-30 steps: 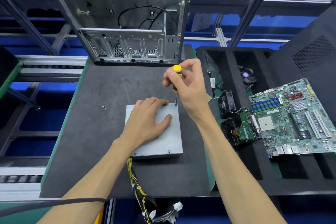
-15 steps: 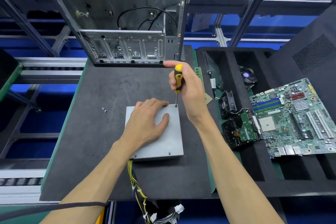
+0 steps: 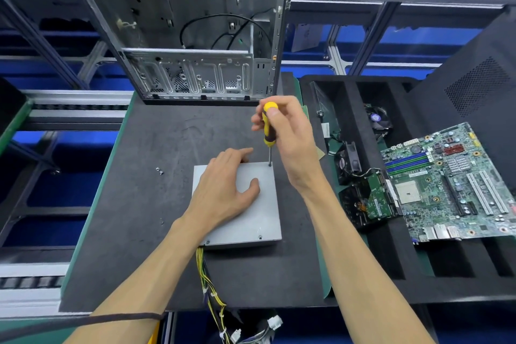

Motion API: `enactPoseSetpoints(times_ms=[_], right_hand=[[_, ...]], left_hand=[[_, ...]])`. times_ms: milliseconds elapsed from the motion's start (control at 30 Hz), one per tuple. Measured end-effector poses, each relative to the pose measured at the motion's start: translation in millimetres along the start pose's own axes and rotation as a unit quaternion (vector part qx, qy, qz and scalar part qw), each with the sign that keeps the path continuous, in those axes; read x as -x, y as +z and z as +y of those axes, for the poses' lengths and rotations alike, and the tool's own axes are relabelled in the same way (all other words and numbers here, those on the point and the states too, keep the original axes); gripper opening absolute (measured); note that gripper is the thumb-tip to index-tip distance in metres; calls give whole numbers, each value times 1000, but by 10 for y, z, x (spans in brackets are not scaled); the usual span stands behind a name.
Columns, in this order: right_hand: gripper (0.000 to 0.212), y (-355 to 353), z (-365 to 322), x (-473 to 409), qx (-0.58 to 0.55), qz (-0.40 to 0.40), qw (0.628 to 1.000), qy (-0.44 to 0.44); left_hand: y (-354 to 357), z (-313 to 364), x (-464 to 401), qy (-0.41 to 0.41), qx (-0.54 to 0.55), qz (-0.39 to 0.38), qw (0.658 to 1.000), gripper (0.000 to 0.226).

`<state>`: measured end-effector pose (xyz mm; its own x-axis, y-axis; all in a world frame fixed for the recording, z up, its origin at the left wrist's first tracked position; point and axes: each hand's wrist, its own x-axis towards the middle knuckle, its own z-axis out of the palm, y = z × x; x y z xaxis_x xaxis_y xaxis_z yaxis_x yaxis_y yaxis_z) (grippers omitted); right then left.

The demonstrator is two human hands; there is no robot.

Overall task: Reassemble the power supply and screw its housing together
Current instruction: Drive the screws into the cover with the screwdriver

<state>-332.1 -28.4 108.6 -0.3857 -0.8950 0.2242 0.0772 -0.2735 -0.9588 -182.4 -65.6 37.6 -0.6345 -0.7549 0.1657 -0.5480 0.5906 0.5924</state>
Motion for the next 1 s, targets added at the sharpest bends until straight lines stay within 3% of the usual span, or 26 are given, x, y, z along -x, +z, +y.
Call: enactPoseSetpoints(times_ms=[133, 267, 367, 600, 733, 800, 1000], right_hand=[[18, 19, 19, 19, 5, 4, 1000, -6], [30, 24, -2, 26, 20, -15, 1000, 8], [11, 33, 3, 32, 23, 5, 1000, -9], [28, 34, 21, 54, 26, -5, 1000, -5], [13, 39, 16, 43, 16, 39, 999, -16], [23, 33, 11, 43, 16, 56, 998, -14], [28, -9, -8, 38, 24, 17, 1000, -3]], left_hand=[[6, -6, -4, 10, -15, -1, 1000, 37], [1, -7, -3, 9, -19, -1, 1000, 37], [3, -8, -5, 8, -15, 0, 1000, 36], [9, -18, -9, 0, -10, -4, 1000, 37], [9, -16, -10, 1, -9, -4, 1000, 37], [5, -18, -8, 2, -11, -4, 1000, 37], [1, -16, -6, 4, -8, -3, 1000, 37]])
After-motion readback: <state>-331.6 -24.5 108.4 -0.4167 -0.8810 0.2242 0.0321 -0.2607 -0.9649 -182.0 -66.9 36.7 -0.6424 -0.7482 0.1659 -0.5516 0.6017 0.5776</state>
